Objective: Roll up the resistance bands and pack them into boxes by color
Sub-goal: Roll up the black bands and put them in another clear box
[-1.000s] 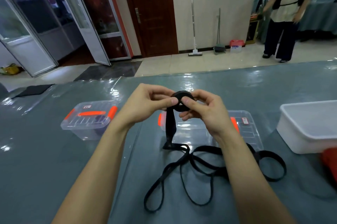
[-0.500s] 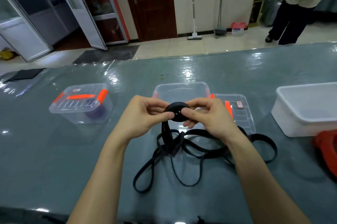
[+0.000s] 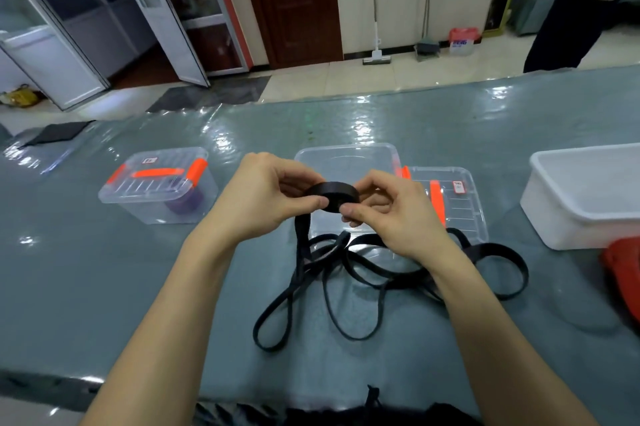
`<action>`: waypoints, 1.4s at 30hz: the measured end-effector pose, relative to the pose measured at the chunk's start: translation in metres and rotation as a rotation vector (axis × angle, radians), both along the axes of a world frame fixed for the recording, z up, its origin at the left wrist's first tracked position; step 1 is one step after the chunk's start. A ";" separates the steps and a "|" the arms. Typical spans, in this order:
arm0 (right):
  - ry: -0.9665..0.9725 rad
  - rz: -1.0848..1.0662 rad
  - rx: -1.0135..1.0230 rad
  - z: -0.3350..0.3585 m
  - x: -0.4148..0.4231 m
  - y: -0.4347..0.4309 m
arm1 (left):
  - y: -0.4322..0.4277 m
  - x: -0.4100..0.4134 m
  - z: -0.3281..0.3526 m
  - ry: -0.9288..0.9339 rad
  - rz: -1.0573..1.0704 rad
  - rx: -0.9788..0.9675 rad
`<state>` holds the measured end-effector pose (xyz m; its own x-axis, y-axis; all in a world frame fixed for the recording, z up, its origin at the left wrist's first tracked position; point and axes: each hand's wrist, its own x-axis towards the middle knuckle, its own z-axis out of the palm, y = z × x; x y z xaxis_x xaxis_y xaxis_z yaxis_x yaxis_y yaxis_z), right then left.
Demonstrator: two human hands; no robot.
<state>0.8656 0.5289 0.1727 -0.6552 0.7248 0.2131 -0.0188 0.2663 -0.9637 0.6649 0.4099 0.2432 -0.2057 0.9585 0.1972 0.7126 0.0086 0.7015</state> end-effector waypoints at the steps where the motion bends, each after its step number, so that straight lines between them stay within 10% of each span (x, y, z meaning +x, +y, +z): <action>1: -0.043 0.010 0.027 0.002 0.000 0.001 | 0.000 0.001 0.002 0.029 -0.011 -0.011; 6: 0.035 -0.037 0.116 0.006 -0.004 0.003 | 0.008 0.002 0.003 0.126 -0.077 0.033; 19: 0.459 0.103 -0.408 0.009 -0.029 0.009 | 0.030 -0.009 -0.032 -0.574 -0.036 0.229; 26: -0.045 0.025 0.025 0.014 -0.013 0.024 | 0.029 -0.026 -0.022 -0.360 -0.027 0.053; 37: -0.203 0.010 0.210 0.000 -0.019 0.034 | 0.035 -0.002 0.005 0.642 -0.019 -0.050; 42: -0.014 -0.049 0.206 -0.004 -0.020 0.037 | 0.037 -0.013 -0.011 0.232 0.027 0.010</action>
<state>0.8452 0.5660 0.1688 -0.6243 0.6980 0.3507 0.0124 0.4578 -0.8890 0.6519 0.4474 0.2325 -0.1792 0.9511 0.2517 0.8545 0.0237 0.5188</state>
